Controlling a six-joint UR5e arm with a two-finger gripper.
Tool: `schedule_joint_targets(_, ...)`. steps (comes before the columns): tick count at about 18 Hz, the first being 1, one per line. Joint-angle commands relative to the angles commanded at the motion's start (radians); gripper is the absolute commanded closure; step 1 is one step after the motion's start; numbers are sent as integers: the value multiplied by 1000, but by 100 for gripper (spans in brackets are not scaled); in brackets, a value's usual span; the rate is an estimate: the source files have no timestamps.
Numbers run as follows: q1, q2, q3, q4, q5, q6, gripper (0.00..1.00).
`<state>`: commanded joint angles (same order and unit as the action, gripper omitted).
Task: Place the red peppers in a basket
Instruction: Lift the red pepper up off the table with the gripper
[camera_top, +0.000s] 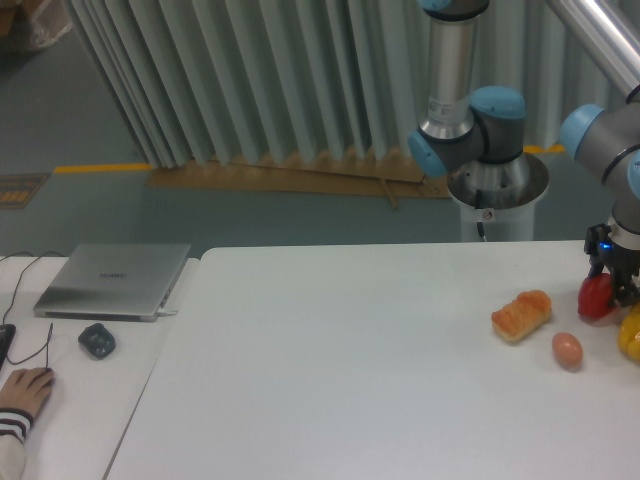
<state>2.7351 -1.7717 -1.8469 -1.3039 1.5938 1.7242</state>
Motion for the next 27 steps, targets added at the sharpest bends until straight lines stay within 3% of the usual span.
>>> schedule_joint_targets(3, -2, 3, 2, -6, -2, -3, 60)
schedule_joint_targets(14, -31, 46, 52, -124, -11, -29, 63)
schedule_joint_targets(15, -34, 45, 52, -121, -11, -47, 56)
schedule_joint_targets(17, -38, 45, 25, -97, -14, -110, 80)
schedule_joint_targets(19, -34, 49, 18, -87, -14, -120, 85)
schedule_joint_targets(27, -28, 74, 49, -107, 3, -110, 85)
